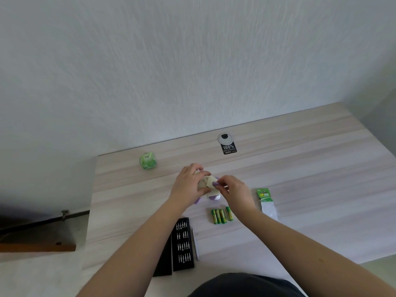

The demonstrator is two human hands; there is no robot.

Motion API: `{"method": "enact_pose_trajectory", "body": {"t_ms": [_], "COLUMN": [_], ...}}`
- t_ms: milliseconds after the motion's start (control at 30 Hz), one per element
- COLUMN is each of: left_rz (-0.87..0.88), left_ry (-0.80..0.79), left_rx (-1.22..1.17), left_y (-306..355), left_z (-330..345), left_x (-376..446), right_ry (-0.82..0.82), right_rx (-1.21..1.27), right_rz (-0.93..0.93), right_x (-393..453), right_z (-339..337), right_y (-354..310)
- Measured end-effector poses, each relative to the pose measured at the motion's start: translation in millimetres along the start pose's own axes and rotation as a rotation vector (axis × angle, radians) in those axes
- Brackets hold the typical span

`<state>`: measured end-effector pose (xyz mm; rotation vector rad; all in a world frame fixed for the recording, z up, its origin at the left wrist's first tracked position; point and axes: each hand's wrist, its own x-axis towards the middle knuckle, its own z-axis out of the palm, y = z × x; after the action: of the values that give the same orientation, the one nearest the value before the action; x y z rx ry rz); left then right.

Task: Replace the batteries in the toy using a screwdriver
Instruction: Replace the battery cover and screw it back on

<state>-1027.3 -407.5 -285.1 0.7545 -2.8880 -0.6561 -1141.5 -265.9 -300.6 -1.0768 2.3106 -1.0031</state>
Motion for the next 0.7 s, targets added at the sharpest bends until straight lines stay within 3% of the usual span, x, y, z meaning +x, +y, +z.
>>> {"method": "enact_pose_trajectory", "body": {"t_ms": [300, 700], "left_rz": [-0.003, -0.01], "left_ry": [-0.033, -0.041], "left_rx": [-0.008, -0.012], "left_y": [-0.1, -0.3], "left_z": [-1.6, -2.1], "left_x": [1.1, 1.2], "right_ry": [-0.013, -0.085], "right_rx": [-0.238, -0.362], "right_rz": [-0.158, -0.29], "right_x": [12.9, 21.6], "right_z": [-0.8, -7.1], "right_y": [2.8, 5.6]}}
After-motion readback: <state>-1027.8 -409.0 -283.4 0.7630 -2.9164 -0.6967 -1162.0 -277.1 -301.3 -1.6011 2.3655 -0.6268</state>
